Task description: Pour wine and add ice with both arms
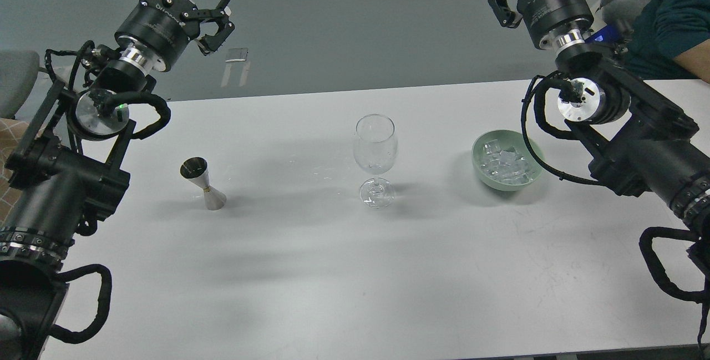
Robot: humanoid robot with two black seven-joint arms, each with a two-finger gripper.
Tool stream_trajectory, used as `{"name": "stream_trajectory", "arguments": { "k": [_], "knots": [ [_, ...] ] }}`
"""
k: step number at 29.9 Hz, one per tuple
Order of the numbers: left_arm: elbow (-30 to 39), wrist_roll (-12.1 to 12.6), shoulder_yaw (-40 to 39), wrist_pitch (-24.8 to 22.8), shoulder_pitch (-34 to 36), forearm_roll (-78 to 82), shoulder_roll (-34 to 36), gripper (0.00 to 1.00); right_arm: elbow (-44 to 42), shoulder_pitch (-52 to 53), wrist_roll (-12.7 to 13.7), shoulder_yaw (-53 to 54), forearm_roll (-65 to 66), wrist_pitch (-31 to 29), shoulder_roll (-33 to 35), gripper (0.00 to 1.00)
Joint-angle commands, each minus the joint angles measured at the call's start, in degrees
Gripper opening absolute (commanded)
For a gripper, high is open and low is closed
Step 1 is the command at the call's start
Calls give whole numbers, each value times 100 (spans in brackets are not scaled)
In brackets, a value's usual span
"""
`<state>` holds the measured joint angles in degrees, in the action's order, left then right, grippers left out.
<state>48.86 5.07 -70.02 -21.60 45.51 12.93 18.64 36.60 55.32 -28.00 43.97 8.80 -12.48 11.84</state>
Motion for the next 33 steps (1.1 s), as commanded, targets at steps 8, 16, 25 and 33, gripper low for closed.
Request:
{"name": "stream_trajectory", "arguments": {
  "k": [8,16,25,33],
  "knots": [
    [-78,-103,-21,-10,-68,-19,69,98,-38,32,0,-12,8,17,29,100],
    [-148,-94,-3,7,-77,-10,104,98,-232,102,0,-20,34,17,29,100],
    [-439,-121,6,-90,-60,-1,139,98,-302,260,1226,-670,104,-53,29,100],
    [-448,-94,6,-99,-33,8,297,98,-302,348,1201,-653,104,-466,125,100]
  ]
}}
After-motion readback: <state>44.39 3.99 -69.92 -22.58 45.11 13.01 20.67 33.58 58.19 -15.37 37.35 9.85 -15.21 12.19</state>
